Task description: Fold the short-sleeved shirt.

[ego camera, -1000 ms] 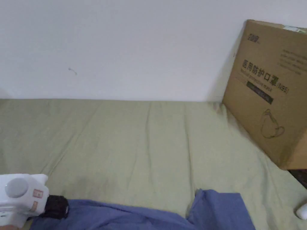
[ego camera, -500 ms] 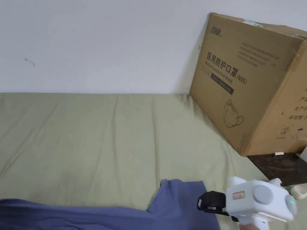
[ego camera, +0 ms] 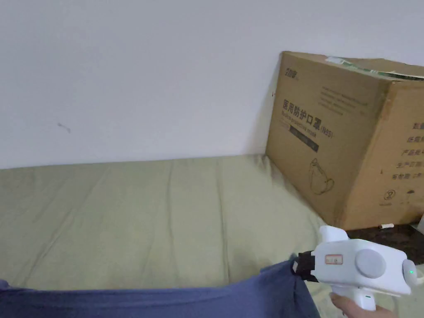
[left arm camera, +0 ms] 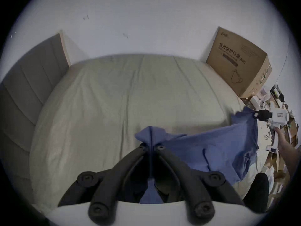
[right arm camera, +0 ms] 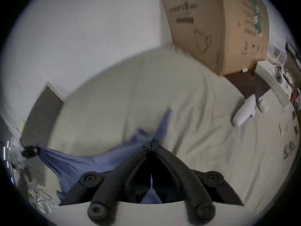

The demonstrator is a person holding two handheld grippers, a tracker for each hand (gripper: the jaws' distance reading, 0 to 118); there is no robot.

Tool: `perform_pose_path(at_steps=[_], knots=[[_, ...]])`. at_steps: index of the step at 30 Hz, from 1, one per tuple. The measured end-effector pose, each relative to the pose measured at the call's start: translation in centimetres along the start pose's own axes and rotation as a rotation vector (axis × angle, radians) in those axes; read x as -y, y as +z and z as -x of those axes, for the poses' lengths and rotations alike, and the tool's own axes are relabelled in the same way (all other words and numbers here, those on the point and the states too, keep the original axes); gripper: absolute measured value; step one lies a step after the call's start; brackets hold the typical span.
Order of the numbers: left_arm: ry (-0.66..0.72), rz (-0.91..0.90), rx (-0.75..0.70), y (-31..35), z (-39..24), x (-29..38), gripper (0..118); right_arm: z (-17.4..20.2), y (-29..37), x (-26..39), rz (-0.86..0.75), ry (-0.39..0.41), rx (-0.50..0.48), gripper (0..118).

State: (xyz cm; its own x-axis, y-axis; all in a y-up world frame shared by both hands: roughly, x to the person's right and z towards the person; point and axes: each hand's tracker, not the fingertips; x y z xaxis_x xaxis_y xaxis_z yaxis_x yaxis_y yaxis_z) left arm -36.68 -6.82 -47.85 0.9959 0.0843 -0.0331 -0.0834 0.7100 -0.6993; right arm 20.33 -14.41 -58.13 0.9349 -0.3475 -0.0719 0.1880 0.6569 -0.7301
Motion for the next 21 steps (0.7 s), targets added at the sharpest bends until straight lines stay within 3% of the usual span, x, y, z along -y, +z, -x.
perform_pose_path(at_steps=[5,10,21], knots=[[0.034,-0.129,0.038,6.9,1.3,-2.6,4,3.0,10.5,-4.4,-0.155,0.103,-0.035,0],[0.01,-0.248,0.052,12.9,1.3,-5.0,4,5.4,19.0,-8.9,-0.31,0.138,-0.076,0],[0.033,-0.406,0.051,18.7,-0.1,-12.6,4,13.3,26.7,-17.2,-0.459,0.262,-0.035,0]])
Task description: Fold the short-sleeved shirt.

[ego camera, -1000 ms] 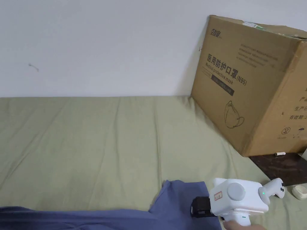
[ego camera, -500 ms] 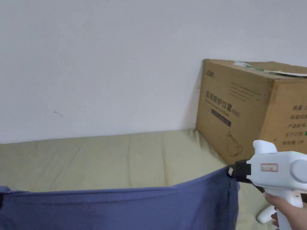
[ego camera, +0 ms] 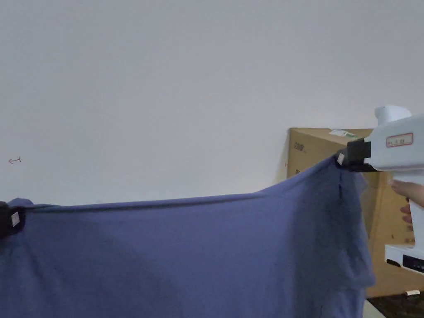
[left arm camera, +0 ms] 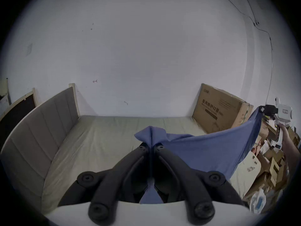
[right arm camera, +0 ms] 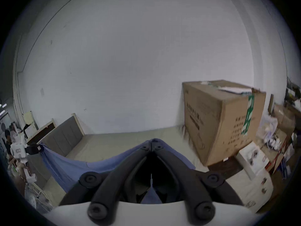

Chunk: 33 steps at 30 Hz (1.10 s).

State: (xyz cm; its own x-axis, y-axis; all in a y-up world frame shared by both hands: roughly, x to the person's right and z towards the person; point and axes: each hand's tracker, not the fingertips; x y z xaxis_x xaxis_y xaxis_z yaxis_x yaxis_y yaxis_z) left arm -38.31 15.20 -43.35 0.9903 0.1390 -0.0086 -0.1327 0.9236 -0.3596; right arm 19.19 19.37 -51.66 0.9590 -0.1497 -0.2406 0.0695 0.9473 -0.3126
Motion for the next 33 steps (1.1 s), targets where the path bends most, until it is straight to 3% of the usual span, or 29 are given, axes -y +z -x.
perform_pose_path(at_steps=[19,22,28,31,33], knots=[[0.127,-0.156,-0.04,-13.8,-0.2,-13.1,4,3.9,-13.9,-16.3,-0.227,0.174,0.196,0],[0.118,-0.191,-0.052,-15.5,-0.7,-13.7,4,3.7,-15.4,-17.0,-0.259,0.144,0.189,0],[0.083,-0.11,-0.079,-20.5,0.0,-9.8,4,2.1,-20.5,-11.7,-0.164,0.097,0.172,0],[0.083,0.035,-0.077,-23.5,0.7,-3.5,4,0.2,-24.2,-3.8,-0.021,0.049,0.14,0],[0.081,0.153,-0.073,-25.7,2.0,1.5,4,-1.2,-25.9,3.0,0.111,-0.026,0.124,0]])
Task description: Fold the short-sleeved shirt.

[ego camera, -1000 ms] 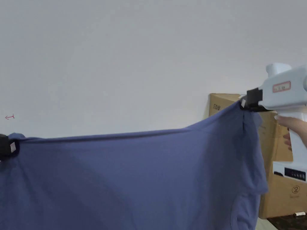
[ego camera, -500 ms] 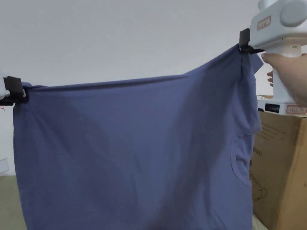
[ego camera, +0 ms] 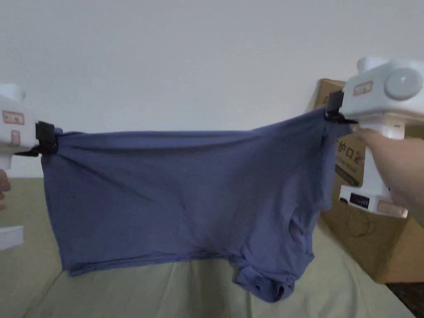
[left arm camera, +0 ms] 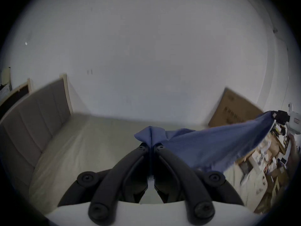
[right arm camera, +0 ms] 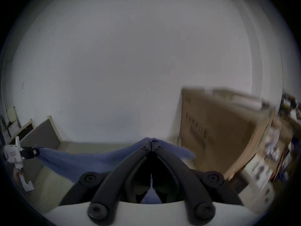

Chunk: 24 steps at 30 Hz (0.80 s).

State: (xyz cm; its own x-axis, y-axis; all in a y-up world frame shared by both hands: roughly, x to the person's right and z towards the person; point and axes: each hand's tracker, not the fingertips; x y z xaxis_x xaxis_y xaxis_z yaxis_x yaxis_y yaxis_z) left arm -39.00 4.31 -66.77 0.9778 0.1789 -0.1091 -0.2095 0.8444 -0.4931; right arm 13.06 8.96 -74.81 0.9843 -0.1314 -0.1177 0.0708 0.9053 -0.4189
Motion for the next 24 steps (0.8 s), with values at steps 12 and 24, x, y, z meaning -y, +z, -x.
perform_pose_path(at_steps=[12,24], knots=[[0.002,0.528,0.039,3.3,4.7,26.9,4,-7.8,4.3,34.6,0.742,0.028,-0.047,0],[-0.043,0.676,0.076,16.9,3.8,36.1,4,-10.2,21.3,42.2,0.96,0.094,-0.09,0]])
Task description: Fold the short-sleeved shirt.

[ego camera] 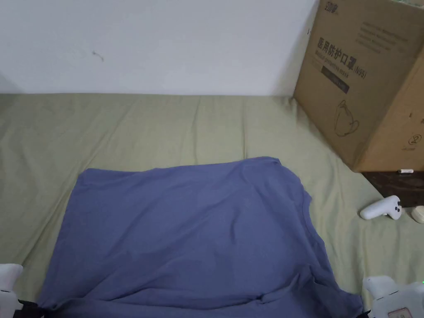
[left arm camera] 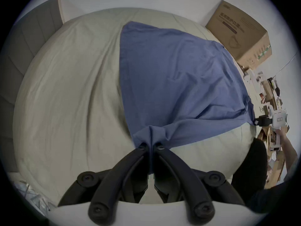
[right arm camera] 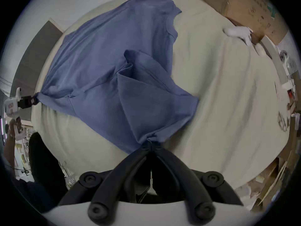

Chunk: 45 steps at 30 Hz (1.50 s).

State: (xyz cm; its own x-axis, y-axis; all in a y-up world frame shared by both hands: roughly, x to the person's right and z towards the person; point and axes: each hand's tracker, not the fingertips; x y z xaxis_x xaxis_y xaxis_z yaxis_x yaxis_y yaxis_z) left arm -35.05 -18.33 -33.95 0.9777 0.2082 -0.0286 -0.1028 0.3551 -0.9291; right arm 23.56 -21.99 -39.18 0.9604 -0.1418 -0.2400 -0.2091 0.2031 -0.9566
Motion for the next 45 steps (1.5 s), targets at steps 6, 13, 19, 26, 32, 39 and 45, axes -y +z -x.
perform_pose_path(at_steps=[6,13,19,26,32,39,45], knots=[[-0.019,0.05,-0.019,0.5,-1.9,2.7,4,-1.3,0.5,1.9,0.046,-0.013,0.019,0],[0.009,0.105,-0.01,0.2,-1.5,3.0,17,-0.1,1.1,2.6,0.006,-0.038,0.056,38],[0.178,0.121,0.243,1.5,0.2,4.2,89,0.3,4.1,3.6,-0.207,-0.078,-0.005,108],[0.079,-0.188,0.11,6.7,-3.1,4.6,111,2.9,8.7,3.5,-0.417,-0.133,-0.075,110],[0.044,-0.343,0.029,10.7,-6.0,4.9,0,6.5,10.8,3.7,-0.583,-0.093,-0.056,0],[0.176,-0.209,0.114,8.5,-3.2,3.9,65,7.9,9.6,3.2,-0.537,-0.053,-0.112,0],[0.216,-0.136,0.015,2.4,-0.1,5.2,113,7.4,8.3,3.4,-0.498,-0.071,-0.127,0]])
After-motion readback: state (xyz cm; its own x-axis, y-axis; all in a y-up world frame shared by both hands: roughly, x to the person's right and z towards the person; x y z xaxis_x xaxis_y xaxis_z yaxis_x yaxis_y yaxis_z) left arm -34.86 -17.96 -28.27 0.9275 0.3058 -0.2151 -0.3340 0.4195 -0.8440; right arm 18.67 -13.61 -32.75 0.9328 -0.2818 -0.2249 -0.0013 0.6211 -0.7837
